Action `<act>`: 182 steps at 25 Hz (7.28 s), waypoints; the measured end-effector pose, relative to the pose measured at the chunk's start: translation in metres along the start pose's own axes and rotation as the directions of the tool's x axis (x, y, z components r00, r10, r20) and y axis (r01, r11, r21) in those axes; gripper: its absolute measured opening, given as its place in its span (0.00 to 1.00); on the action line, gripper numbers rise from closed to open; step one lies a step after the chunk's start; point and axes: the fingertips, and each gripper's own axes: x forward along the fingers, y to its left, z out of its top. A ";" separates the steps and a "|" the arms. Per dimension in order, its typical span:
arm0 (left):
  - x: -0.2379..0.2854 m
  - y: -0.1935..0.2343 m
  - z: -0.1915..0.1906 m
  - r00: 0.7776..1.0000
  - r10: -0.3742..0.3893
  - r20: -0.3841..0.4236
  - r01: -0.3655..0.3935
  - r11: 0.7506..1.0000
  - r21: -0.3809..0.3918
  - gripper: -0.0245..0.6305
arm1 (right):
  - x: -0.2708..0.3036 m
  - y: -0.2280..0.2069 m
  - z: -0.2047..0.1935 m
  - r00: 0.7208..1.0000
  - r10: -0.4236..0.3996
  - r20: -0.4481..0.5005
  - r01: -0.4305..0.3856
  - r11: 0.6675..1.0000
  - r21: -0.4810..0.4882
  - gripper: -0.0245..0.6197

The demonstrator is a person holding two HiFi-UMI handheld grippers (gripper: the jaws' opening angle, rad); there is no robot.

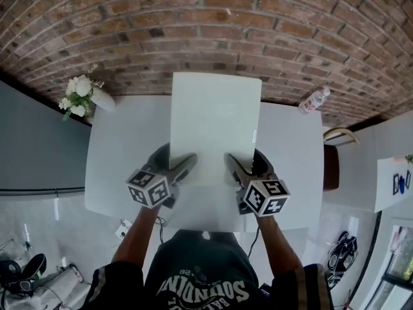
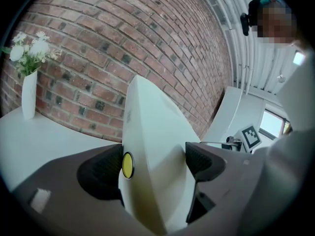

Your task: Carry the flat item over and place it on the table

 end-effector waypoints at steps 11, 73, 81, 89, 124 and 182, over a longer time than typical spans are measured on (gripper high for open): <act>0.003 0.012 -0.052 0.998 0.011 -0.063 -0.014 0.999 -0.047 0.66 | 0.004 -0.019 -0.049 0.997 -0.018 -0.074 0.021 0.999 0.040 0.60; 0.095 0.109 -0.128 0.977 0.044 -0.207 -0.088 0.974 -0.208 0.63 | 0.115 -0.106 -0.109 0.955 -0.085 -0.283 0.118 0.988 0.100 0.58; 0.106 0.117 -0.130 0.976 0.051 -0.213 -0.099 0.970 -0.223 0.63 | 0.126 -0.115 -0.108 0.952 -0.098 -0.291 0.131 0.987 0.095 0.58; 0.113 0.121 -0.137 0.969 0.045 -0.241 -0.107 0.963 -0.248 0.63 | 0.129 -0.122 -0.113 0.945 -0.115 -0.307 0.154 0.982 0.106 0.58; 0.089 0.121 -0.111 0.970 0.130 -0.207 -0.169 0.968 -0.185 0.65 | 0.100 -0.120 -0.063 0.968 -0.209 -0.142 0.213 0.977 0.018 0.24; -0.003 -0.047 0.127 0.988 0.012 0.155 -0.073 0.914 0.399 0.05 | -0.029 0.048 0.149 0.950 0.083 0.302 0.048 0.914 -0.402 0.04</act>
